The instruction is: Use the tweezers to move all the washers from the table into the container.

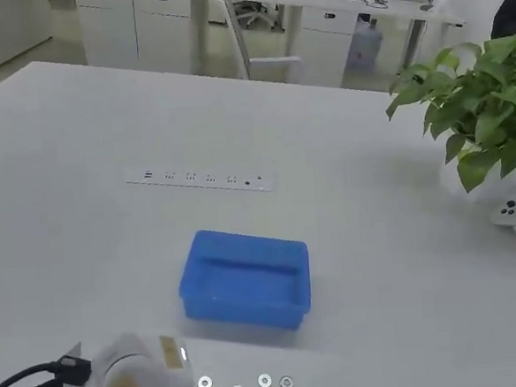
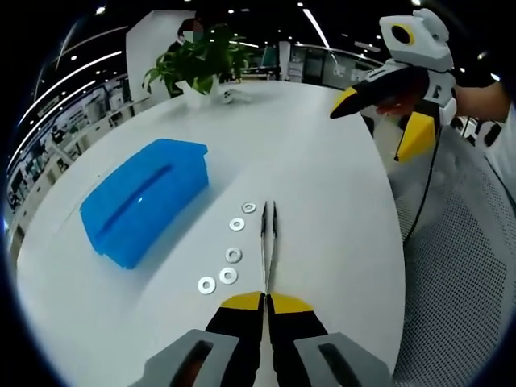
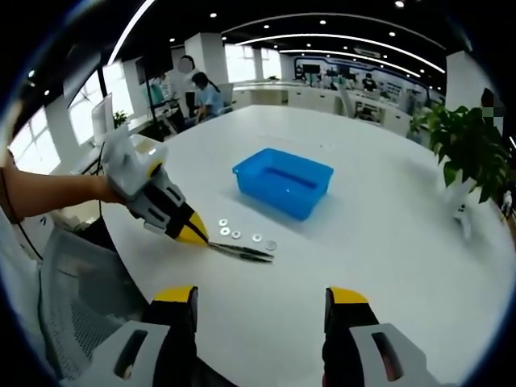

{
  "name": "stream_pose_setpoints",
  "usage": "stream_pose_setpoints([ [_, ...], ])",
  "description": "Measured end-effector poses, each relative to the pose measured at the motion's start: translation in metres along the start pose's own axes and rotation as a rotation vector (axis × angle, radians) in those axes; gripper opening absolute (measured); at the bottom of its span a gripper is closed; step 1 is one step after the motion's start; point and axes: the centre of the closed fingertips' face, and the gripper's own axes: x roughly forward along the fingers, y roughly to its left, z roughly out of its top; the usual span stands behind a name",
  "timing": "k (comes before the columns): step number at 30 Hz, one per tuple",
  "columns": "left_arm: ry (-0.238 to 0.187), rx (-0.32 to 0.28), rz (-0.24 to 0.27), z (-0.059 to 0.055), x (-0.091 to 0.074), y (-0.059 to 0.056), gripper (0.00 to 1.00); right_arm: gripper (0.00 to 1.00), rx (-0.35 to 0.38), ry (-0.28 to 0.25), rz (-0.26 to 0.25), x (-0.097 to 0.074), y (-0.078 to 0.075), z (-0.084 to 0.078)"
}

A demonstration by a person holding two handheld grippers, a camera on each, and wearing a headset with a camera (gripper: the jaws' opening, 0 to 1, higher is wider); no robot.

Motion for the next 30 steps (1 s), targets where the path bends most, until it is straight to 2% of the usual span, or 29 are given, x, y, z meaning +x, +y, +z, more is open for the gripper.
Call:
stream_pose_setpoints([
  [7, -0.027, 0.054, 0.008, 0.019, -0.017, -0.018, 0.00, 0.57, -0.082, -0.024, 0.066, 0.006, 0.023, 0.020],
  [13, -0.058, 0.079, 0.035, 0.034, -0.035, -0.030, 0.00, 0.48, -0.167, -0.013, 0.146, 0.010, 0.048, 0.026],
  [17, -0.075, 0.085, 0.049, 0.042, -0.045, -0.040, 0.00, 0.43, -0.228, 0.011, 0.156, 0.014, 0.058, 0.019],
  [21, -0.079, 0.099, 0.055, 0.048, -0.055, -0.052, 0.00, 0.34, -0.264, 0.036, 0.191, 0.016, 0.068, 0.008],
  [27, -0.062, 0.127, 0.037, 0.056, -0.063, -0.076, 0.00, 0.22, -0.320, 0.072, 0.249, 0.018, 0.077, -0.014],
  [30, -0.028, 0.174, 0.020, 0.058, -0.062, -0.090, 0.00, 0.19, -0.362, 0.067, 0.285, 0.019, 0.082, -0.017],
])
